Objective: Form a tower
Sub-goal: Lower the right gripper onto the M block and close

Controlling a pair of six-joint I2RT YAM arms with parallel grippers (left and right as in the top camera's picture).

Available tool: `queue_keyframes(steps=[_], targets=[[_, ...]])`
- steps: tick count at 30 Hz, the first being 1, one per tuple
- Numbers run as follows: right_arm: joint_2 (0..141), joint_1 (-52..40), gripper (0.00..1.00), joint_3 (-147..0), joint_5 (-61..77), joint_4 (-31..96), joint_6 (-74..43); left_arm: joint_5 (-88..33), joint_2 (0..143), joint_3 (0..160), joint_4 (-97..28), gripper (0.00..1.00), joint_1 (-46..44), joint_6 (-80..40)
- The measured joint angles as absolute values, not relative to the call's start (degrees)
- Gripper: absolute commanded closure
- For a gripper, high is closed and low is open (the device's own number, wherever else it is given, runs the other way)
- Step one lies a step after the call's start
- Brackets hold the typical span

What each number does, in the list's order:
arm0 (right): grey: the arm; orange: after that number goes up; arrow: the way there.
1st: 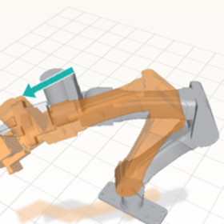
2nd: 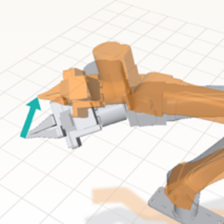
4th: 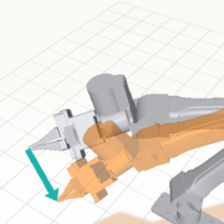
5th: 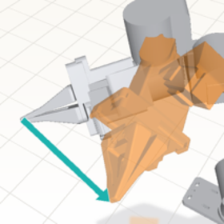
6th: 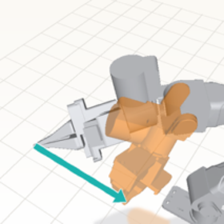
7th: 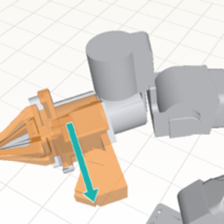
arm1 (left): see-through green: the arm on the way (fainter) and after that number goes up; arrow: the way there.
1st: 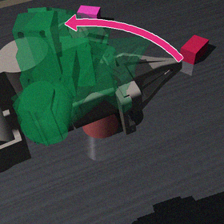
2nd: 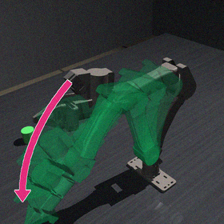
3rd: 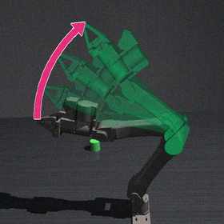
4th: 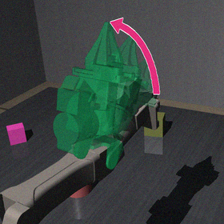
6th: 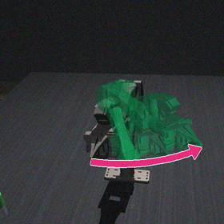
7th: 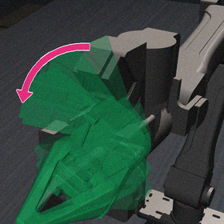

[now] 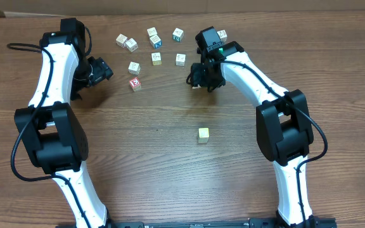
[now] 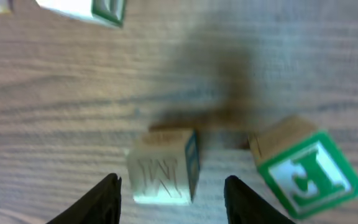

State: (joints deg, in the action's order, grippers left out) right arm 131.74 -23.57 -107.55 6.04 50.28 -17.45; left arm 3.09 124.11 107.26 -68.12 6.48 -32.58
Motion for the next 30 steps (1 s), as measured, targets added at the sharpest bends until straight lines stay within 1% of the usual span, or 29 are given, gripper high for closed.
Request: queue_keyframes(steps=[11, 30], targets=[[131.74, -24.05, 0.48, -107.55, 5.23, 48.16, -16.67, 3.09, 124.11, 107.26, -68.14, 0.0, 6.48, -32.58], [131.74, -25.12, 0.5, -107.55, 2.96, 48.07, -16.49, 3.09, 124.11, 107.26, -68.14, 0.0, 6.48, -32.58]])
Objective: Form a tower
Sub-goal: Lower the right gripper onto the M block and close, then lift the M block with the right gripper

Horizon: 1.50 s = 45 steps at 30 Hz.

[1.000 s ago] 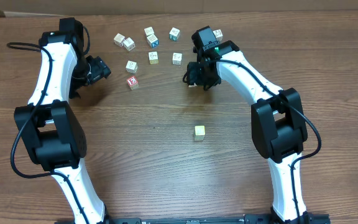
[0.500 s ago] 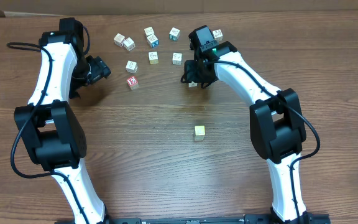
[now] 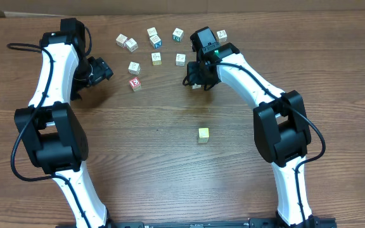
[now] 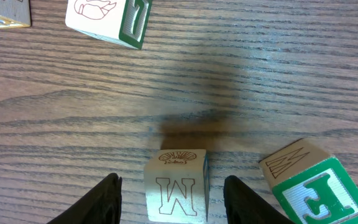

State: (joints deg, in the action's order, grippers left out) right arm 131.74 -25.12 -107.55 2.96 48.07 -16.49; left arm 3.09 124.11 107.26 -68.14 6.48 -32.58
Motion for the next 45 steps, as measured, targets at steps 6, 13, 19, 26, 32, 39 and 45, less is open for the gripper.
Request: queue_keyframes(steps=[6, 13, 19, 26, 32, 39, 45], targets=[[131.74, -25.12, 0.51, -107.55, 2.63, 48.05, -16.49, 3.09, 124.11, 107.26, -68.14, 0.0, 6.48, -32.58], [131.74, -25.12, 0.54, -106.89, 2.57, 47.92, -16.47, 3.09, 124.11, 107.26, -68.14, 0.01, 6.48, -32.58], [131.74, -25.12, 0.54, -105.41, 2.55, 46.28, -16.45, 3.09, 124.11, 107.26, -68.14, 0.01, 6.48, -32.58], [131.74, -25.28, 0.57, -105.41, 2.5, 45.39, -16.45, 3.09, 124.11, 107.26, -68.14, 0.0, 6.48, -32.58], [131.74, -26.81, 0.57, -105.41, -0.97, 45.67, -16.25, 3.09, 124.11, 107.26, -68.14, 0.0, 6.48, -32.58], [131.74, -27.75, 0.57, -104.31, -3.73, 44.82, -16.23, 3.09, 124.11, 107.26, -68.12, 0.0, 6.48, -32.58], [131.74, -27.75, 0.58, -103.04, -4.51, 44.4, -16.23, 3.09, 124.11, 107.26, -68.14, 0.0, 6.48, -32.58]])
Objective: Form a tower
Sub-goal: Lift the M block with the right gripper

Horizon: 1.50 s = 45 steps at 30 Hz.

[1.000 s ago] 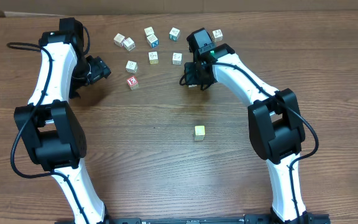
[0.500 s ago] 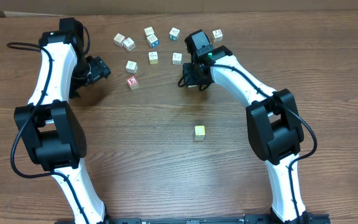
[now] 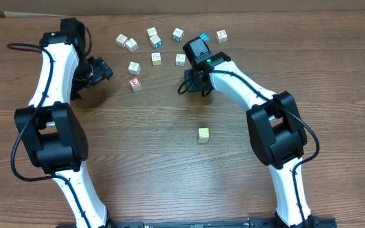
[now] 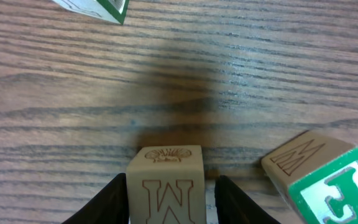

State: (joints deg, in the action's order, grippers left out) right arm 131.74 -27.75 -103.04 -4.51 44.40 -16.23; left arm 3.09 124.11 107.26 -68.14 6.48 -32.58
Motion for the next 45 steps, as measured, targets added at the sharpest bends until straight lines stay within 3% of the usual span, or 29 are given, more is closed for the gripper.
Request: queue_keyframes(steps=[14, 27, 45], targets=[[131.74, -27.75, 0.64, -103.04, -4.95, 41.56, -16.16, 3.09, 124.11, 107.26, -68.14, 0.0, 6.48, -32.58], [131.74, -27.75, 0.62, -103.04, -6.22, 41.54, -16.21, 3.09, 124.11, 107.26, -68.14, 0.0, 6.48, -32.58], [131.59, -27.75, 0.72, -103.07, -6.39, 43.18, -15.64, 3.09, 124.11, 107.26, -68.14, 0.01, 6.48, -32.6]])
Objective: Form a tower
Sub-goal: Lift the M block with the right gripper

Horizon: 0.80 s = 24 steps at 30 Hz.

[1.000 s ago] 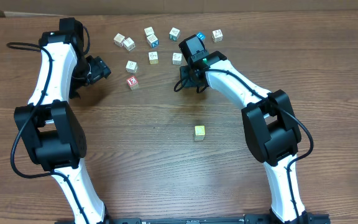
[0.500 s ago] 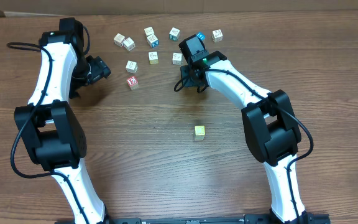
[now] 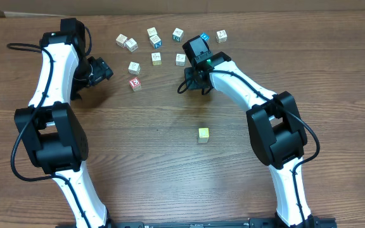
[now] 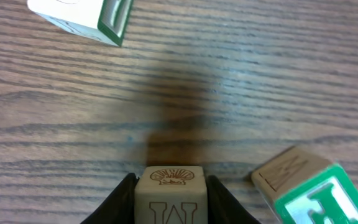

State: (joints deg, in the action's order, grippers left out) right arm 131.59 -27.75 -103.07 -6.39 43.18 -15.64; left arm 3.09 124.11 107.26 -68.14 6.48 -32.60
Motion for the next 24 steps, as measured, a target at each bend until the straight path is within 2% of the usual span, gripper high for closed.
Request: queue_keyframes(steps=[4, 8, 17, 24], targets=[[129.95, -27.73, 0.73, -103.07, -6.42, 47.27, -15.22, 3.09, 124.11, 107.26, -68.12, 0.0, 6.48, -32.58], [124.7, -27.75, 0.79, -103.07, -6.37, 51.29, -15.05, 3.09, 124.11, 107.26, -68.12, 0.01, 6.48, -32.6], [104.38, -27.75, 0.8, -104.64, -3.57, 64.07, -16.19, 3.07, 124.11, 107.26, -68.12, 0.01, 6.48, -32.58], [99.48, -27.75, 0.8, -105.06, -2.96, 75.75, -19.16, 3.09, 124.11, 107.26, -68.12, 0.0, 6.48, -32.58]])
